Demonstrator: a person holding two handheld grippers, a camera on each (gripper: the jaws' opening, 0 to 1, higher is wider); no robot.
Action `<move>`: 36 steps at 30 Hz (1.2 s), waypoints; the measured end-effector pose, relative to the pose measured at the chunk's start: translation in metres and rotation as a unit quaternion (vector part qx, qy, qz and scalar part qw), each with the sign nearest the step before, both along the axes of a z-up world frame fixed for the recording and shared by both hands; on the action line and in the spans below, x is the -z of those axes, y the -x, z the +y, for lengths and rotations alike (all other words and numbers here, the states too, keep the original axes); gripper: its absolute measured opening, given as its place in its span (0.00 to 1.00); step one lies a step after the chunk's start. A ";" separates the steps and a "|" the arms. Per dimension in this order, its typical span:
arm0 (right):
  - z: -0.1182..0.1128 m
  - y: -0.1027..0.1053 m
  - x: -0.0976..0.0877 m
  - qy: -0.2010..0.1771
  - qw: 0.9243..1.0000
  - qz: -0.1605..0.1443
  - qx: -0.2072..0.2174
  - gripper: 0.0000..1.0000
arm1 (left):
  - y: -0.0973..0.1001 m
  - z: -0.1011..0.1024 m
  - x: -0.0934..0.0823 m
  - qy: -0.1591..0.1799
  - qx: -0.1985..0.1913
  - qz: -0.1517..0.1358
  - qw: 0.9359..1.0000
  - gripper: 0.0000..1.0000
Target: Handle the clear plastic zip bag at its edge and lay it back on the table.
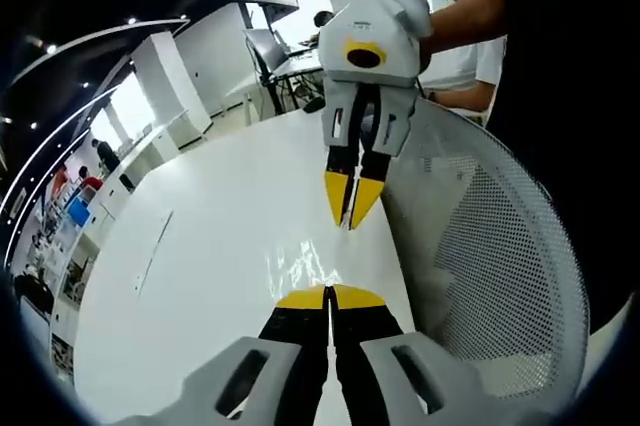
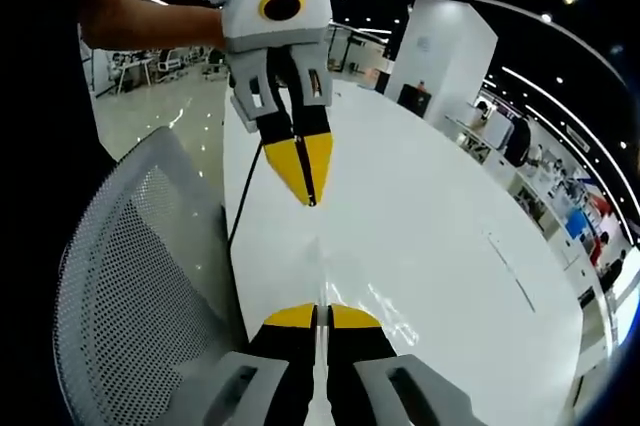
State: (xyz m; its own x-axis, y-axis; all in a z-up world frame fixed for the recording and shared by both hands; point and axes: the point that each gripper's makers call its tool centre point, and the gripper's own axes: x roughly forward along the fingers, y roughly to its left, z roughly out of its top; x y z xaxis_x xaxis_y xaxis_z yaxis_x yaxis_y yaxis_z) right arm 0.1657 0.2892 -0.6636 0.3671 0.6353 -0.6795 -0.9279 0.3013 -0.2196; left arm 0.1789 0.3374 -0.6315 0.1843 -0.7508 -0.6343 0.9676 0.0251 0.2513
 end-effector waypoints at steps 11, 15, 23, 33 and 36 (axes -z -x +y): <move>0.002 0.000 -0.002 0.001 1.000 -0.002 -0.004 0.00 | 0.002 -0.006 0.000 0.000 0.016 -0.002 1.000 0.04; 0.005 0.001 -0.002 0.000 1.000 -0.003 -0.007 0.00 | 0.005 -0.010 0.003 -0.003 0.026 0.000 1.000 0.09; 0.008 0.002 -0.005 -0.001 1.000 -0.004 -0.011 0.00 | 0.006 -0.018 0.005 0.001 0.035 0.005 0.999 0.10; 0.015 0.003 -0.008 -0.004 1.000 -0.006 -0.018 0.00 | 0.007 -0.026 0.008 0.002 0.044 0.011 0.999 0.08; 0.016 0.003 -0.009 -0.005 1.000 -0.007 -0.018 0.00 | 0.008 -0.027 0.009 0.003 0.047 0.015 0.999 0.06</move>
